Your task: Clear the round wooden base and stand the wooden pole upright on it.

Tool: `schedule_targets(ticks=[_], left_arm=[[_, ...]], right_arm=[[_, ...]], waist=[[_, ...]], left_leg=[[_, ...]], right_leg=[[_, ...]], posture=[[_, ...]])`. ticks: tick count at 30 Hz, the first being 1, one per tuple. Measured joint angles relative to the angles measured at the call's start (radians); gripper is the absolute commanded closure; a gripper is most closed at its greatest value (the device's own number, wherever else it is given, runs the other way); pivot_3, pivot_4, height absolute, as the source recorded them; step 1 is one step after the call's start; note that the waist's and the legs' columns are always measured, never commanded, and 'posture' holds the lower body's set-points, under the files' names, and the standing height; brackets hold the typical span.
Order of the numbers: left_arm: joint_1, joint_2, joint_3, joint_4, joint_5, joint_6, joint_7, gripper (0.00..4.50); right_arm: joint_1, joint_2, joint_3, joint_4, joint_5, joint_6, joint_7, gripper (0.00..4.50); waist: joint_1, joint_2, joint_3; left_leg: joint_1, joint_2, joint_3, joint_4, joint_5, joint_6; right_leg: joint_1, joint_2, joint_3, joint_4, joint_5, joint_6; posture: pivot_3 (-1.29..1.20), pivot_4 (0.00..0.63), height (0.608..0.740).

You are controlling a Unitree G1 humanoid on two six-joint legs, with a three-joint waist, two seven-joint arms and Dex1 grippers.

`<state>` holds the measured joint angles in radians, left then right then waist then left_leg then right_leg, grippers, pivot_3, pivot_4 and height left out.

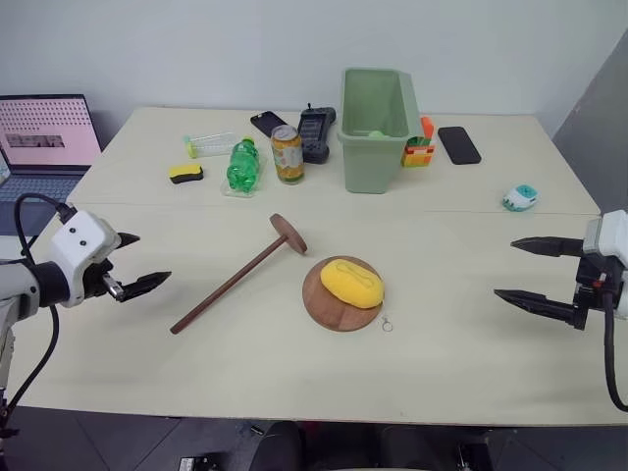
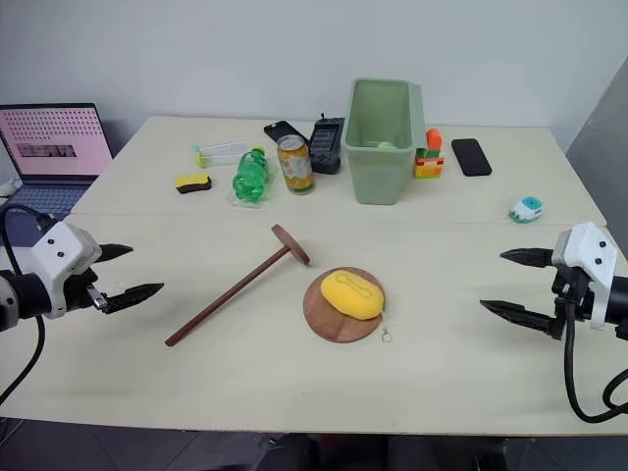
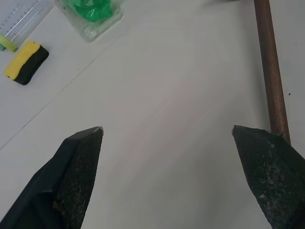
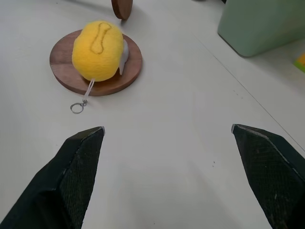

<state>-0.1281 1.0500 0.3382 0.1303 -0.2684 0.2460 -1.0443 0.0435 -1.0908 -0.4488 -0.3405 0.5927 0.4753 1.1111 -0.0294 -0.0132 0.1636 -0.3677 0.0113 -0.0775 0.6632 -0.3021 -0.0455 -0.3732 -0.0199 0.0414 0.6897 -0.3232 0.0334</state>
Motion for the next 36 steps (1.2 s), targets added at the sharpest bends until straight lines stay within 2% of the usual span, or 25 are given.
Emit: schedule_targets(ticks=[17, 22, 27, 32, 36], left_arm=[[-0.038, -0.021, -0.025, -0.009, -0.041, -0.052, -0.039, 0.00], [-0.031, -0.004, -0.075, -0.173, -0.087, 0.014, -0.127, 0.00], [-0.155, -0.059, -0.232, -0.321, -0.123, 0.055, -0.170, 0.00], [-0.215, -0.107, -0.340, -0.325, -0.101, 0.048, -0.188, 0.00], [-0.229, -0.120, -0.383, -0.322, -0.077, 0.033, -0.197, 0.00]], right_arm=[[-0.048, 0.042, 0.040, -0.015, -0.017, 0.021, -0.028, 0.01], [-0.106, 0.060, 0.068, -0.082, 0.030, 0.071, -0.059, 0.01], [-0.232, 0.184, 0.295, -0.207, 0.011, 0.102, -0.174, 0.01], [-0.366, 0.350, 0.528, -0.149, -0.149, 0.108, -0.323, 0.01], [-0.406, 0.447, 0.650, -0.090, -0.216, 0.132, -0.369, 0.01]], waist=[[0.000, 0.000, 0.000], [0.000, 0.000, 0.000], [-0.001, -0.001, 0.001], [-0.006, -0.001, 0.001], [-0.003, -0.001, 0.001]], left_leg=[[0.000, 0.000, 0.000, 0.000, 0.000, 0.000], [0.000, 0.000, 0.000, 0.000, 0.000, 0.000], [0.000, -0.001, 0.000, 0.001, 0.000, 0.000], [-0.001, -0.001, 0.000, 0.000, 0.000, 0.000], [-0.007, -0.001, -0.001, 0.002, 0.000, 0.000]], right_leg=[[0.000, 0.000, 0.000, 0.000, 0.000, 0.000], [0.000, 0.000, 0.000, 0.000, 0.000, 0.000], [0.000, 0.002, 0.000, 0.001, 0.000, 0.000], [-0.002, 0.003, 0.000, 0.001, 0.000, 0.000], [-0.008, 0.003, 0.000, 0.002, 0.000, 0.000]], posture=[[0.00, 0.150, 0.740], [0.00, 0.150, 0.740], [0.00, 0.150, 0.740], [0.00, 0.150, 0.740], [0.00, 0.150, 0.740]])
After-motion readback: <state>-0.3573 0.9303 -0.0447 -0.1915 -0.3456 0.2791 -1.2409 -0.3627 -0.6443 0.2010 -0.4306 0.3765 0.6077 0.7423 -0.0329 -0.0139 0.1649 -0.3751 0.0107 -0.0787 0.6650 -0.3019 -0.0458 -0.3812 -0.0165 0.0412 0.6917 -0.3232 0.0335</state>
